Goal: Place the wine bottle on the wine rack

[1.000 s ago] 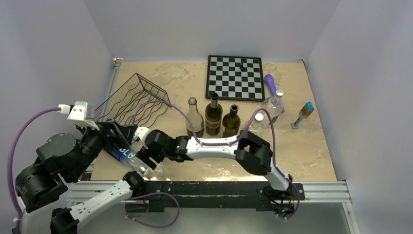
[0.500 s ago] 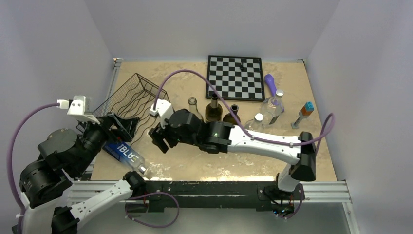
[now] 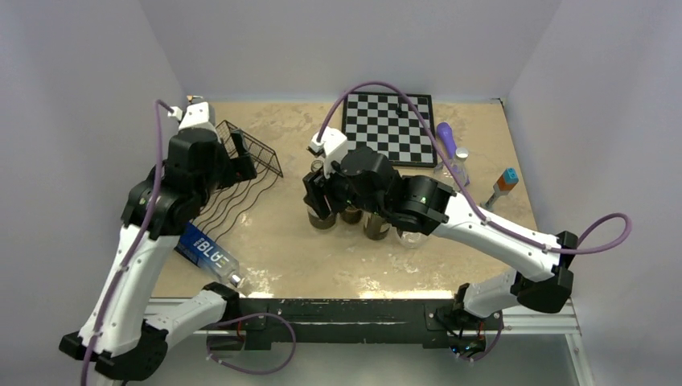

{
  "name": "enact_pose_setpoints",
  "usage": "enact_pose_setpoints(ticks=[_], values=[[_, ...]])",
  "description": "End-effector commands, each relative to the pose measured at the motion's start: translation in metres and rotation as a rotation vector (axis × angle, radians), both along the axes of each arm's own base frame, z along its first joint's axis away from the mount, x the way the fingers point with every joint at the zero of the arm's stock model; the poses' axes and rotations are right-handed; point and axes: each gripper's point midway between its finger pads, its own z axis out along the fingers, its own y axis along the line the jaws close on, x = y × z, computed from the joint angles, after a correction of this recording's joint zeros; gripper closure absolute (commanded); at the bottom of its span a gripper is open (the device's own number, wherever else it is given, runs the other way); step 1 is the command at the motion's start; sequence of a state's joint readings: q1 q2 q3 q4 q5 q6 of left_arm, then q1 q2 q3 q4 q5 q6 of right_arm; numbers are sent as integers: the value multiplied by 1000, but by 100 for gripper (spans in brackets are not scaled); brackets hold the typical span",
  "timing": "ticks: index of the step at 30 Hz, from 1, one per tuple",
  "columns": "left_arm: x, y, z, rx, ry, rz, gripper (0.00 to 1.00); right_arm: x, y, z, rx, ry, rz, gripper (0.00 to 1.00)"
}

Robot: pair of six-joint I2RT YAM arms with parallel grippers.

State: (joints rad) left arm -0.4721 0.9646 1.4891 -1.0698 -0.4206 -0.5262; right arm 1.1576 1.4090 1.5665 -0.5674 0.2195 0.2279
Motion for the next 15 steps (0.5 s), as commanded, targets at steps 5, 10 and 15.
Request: enact_pose_setpoints(ticks=[5,10,15], values=[[62,33,-69,-114,161,112,2,6,-44,38,40,-31,-77,37],[98,41,-122,-203,216,168,5,11,-61,40,48,-47,-111,36],[122,42,-153,-219,214,187,10,18,-77,33,47,-40,-159,36]])
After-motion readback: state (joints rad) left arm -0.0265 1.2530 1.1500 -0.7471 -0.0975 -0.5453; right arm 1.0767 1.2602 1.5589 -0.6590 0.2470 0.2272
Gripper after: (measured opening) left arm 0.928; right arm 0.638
